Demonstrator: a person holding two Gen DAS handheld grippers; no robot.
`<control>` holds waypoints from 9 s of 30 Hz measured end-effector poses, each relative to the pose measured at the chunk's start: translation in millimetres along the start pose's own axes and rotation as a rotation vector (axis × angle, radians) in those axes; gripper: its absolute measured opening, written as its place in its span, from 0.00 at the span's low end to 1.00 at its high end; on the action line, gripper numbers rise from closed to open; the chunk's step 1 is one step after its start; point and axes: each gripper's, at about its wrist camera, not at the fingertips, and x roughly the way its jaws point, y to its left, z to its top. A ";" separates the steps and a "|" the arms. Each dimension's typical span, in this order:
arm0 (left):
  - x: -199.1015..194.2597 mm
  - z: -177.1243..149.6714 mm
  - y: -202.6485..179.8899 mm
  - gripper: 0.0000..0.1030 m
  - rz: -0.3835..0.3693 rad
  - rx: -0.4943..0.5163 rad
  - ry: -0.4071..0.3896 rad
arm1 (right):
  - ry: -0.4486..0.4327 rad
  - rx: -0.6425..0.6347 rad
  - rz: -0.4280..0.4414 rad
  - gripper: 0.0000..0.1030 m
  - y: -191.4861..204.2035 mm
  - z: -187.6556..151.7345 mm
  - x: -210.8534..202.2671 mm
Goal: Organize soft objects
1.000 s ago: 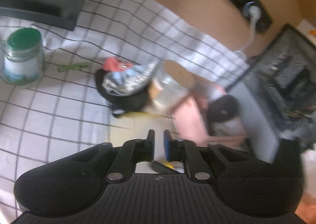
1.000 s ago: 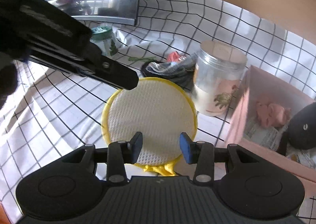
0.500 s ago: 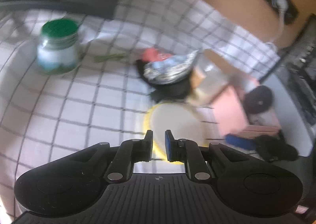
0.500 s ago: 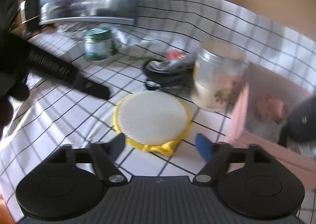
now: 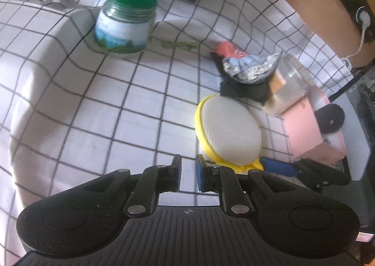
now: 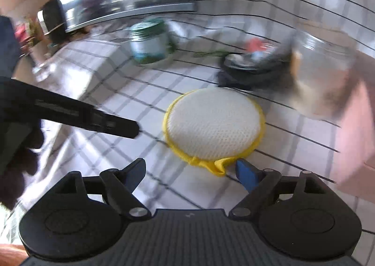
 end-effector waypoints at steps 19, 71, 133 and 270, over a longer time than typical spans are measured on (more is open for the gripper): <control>30.4 25.4 -0.9 0.18 -0.103 -0.163 -0.077 | -0.063 -0.080 -0.263 0.44 -21.4 11.8 5.3; -48.3 5.1 -21.3 0.17 0.099 0.102 -0.326 | -0.149 -0.241 -0.149 0.67 14.4 88.9 -34.6; -48.1 155.1 -114.1 0.17 -0.159 0.297 -0.461 | -0.354 0.008 -0.524 0.67 -141.8 127.7 -187.9; -14.1 68.3 21.3 0.24 0.054 0.190 -0.218 | -0.016 -0.178 -0.193 0.60 20.2 73.5 91.3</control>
